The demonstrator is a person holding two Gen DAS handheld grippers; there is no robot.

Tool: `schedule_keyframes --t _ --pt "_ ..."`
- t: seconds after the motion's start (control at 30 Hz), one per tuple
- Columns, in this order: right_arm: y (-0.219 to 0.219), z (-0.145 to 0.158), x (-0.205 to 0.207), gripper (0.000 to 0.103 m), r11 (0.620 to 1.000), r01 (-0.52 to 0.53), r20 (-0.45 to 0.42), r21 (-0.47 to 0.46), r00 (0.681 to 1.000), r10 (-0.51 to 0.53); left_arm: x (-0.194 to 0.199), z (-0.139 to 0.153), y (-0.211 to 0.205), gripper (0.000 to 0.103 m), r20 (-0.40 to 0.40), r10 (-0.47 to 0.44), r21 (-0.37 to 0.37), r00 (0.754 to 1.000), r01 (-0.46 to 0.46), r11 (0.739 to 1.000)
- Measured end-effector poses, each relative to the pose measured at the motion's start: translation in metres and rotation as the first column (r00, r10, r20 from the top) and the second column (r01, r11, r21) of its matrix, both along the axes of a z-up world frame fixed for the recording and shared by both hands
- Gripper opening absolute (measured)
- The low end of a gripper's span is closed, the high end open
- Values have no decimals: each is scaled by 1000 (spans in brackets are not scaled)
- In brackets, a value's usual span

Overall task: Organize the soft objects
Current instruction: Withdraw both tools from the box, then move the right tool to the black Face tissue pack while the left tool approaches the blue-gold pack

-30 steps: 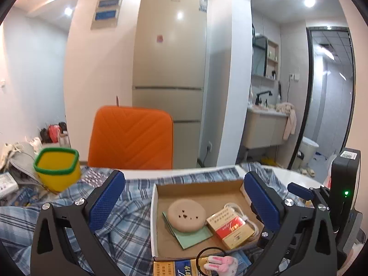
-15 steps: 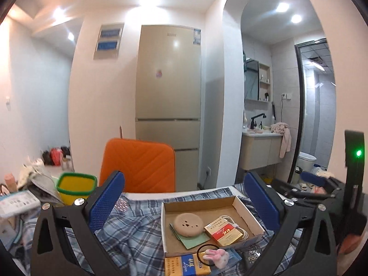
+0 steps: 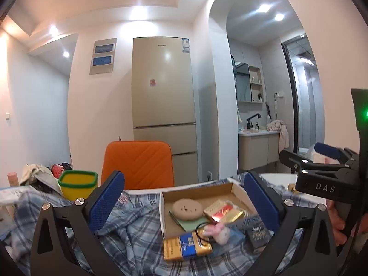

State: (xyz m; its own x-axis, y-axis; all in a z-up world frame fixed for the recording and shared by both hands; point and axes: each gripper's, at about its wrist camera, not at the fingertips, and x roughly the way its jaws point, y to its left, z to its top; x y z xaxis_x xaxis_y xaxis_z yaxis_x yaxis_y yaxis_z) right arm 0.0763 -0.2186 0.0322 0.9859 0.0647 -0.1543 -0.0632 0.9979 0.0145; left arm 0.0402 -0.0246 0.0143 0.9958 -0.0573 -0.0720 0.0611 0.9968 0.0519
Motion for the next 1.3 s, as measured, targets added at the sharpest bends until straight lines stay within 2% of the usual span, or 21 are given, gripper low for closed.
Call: schedule_keyframes --t 0.1,0.23,0.3,0.37,0.47,0.63,0.77,0.87,1.0,1.13,1.2,1.27,1.3 --pt "4 -15 2 103 1000 25 -27 -19 999 -25 7 -11 -2 103 -46 5 8 999 -4 1000" --pt "2 -18 9 103 999 40 -68 -10 997 -41 10 -13 5 103 -64 18 -30 998 -20 999" --pt "3 -24 14 103 999 49 -127 -23 991 -51 7 -14 7 103 -58 17 -37 998 -20 999" --pt "2 -28 17 103 1000 14 -177 -10 984 -16 6 -14 1 103 -54 51 -3 997 -52 999" --pt "7 -28 15 103 999 -15 -167 -33 986 9 11 -16 -6 103 -78 91 38 993 -88 995" --pt "12 -29 20 103 998 -54 -187 -39 981 46 14 -18 0 103 -107 92 8 990 -92 996" --pt "4 -28 24 103 1000 6 -194 -22 981 -10 17 -19 5 103 -131 91 3 987 -91 996" --pt "0 -28 28 103 1000 -11 -211 4 977 12 18 -19 5 103 -140 90 5 986 -91 996" --pt "-5 -34 39 99 1000 1 -282 15 959 3 22 -21 3 103 -166 81 21 983 -79 997" --pt "-13 -41 49 91 999 3 -349 35 937 9 34 -26 3 103 -236 62 22 970 -59 998" --pt "-13 -46 55 91 999 -15 -379 45 925 31 39 -29 4 103 -266 56 19 962 -53 998" --pt "-8 -51 62 91 997 -61 -423 44 903 74 44 -31 5 103 -296 60 19 953 -57 998" --pt "-2 -57 68 90 994 -107 -466 37 878 112 47 -33 5 103 -316 63 22 947 -59 998"
